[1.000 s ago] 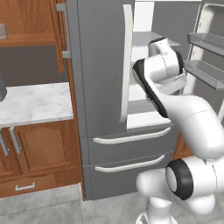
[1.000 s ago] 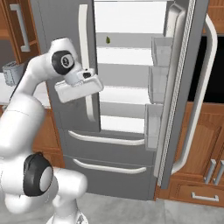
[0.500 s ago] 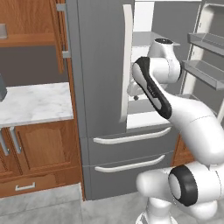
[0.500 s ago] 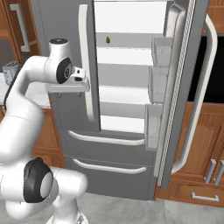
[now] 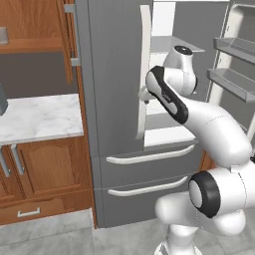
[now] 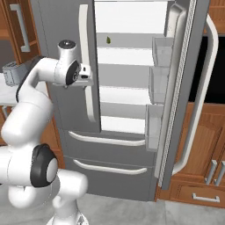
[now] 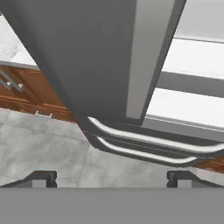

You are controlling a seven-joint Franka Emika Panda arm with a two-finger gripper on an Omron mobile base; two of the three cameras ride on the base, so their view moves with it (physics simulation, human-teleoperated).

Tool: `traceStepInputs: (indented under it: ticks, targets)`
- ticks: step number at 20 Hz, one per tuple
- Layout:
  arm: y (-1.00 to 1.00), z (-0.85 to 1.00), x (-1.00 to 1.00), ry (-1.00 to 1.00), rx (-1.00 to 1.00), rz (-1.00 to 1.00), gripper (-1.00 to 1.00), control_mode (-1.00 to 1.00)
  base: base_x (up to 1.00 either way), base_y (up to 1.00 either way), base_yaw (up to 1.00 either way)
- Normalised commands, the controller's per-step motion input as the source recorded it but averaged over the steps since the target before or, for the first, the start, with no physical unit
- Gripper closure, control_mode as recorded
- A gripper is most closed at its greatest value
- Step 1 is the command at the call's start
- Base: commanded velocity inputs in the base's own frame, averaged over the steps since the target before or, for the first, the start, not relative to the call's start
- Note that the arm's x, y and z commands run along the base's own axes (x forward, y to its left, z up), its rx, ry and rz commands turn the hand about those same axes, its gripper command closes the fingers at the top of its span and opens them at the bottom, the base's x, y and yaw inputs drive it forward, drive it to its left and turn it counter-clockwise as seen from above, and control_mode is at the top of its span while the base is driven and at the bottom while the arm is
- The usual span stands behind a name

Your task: There is a bowl on the dining counter. Grab a lemon wedge from the fridge and place it in the bowl. Then get the liquor bottle and glass cup from the cabinet and place them next to the bowl.

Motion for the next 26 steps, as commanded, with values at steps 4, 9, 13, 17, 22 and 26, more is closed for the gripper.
traceStepInputs:
  ticks: [4, 9, 13, 17, 22, 26]
  targets:
    - [0.00, 0.00, 0.51, -0.22, 0.00, 0.00, -1.00, -1.00, 0.00, 0.00, 0.00]
    - [-0.11, 0.00, 0.37, -0.13, 0.00, -0.04, -1.00, -1.00, 0.00, 0.00, 0.00]
    - [0.00, 0.00, 0.41, -0.02, 0.00, -0.06, -1.00, -1.00, 0.00, 0.00, 0.00]
    - [0.00, 0.00, 0.51, 0.00, 0.00, -0.07, -1.00, -1.00, 0.00, 0.00, 0.00]
    - [0.00, -0.02, 0.49, -0.03, 0.02, -0.08, -1.00, -1.00, 0.00, 0.00, 0.00]
    - [0.00, -0.09, 0.40, -0.09, 0.06, -0.05, -1.00, -1.00, 0.00, 0.00, 0.00]
